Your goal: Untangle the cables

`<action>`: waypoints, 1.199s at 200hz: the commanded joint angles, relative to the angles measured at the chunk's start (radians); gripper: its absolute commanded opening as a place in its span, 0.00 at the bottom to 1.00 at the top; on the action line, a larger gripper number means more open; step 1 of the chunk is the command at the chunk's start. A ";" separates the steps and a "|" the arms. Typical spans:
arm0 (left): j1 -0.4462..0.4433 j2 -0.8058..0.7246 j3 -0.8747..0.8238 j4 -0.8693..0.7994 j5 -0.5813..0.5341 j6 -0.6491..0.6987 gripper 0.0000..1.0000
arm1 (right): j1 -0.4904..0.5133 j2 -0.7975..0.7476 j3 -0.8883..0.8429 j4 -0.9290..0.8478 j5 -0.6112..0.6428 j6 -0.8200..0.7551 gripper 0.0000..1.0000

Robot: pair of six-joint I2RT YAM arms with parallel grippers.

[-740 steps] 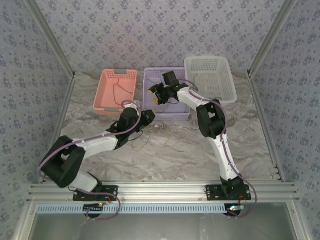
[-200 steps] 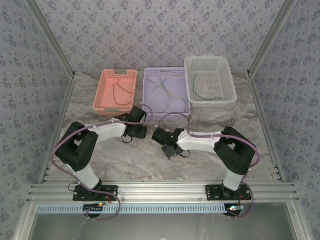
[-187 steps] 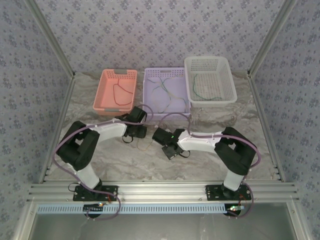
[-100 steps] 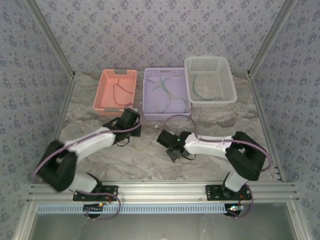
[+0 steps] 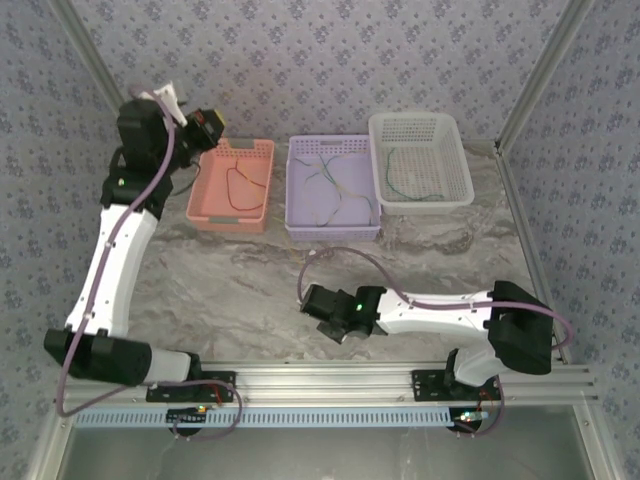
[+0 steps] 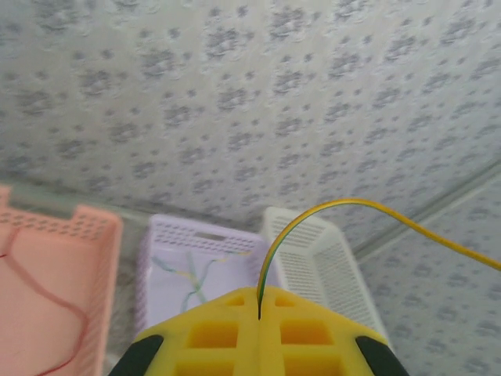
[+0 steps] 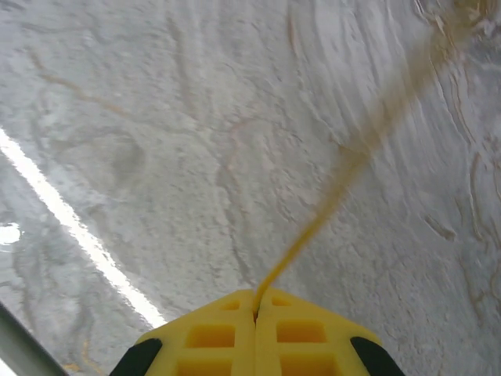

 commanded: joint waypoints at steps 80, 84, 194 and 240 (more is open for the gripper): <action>-0.079 0.388 0.252 0.356 0.214 -0.413 0.00 | -0.008 -0.130 0.051 0.010 0.040 -0.057 0.00; -0.088 0.401 0.258 0.356 0.204 -0.415 0.00 | -0.022 -0.142 0.060 0.006 0.033 -0.058 0.00; -0.223 0.957 0.713 0.262 0.032 -0.534 0.00 | -0.696 -0.033 0.362 -0.020 -0.497 -0.100 0.00; -0.237 1.156 0.892 0.195 0.023 -0.549 0.00 | -0.778 0.151 0.468 -0.001 -0.542 -0.098 0.00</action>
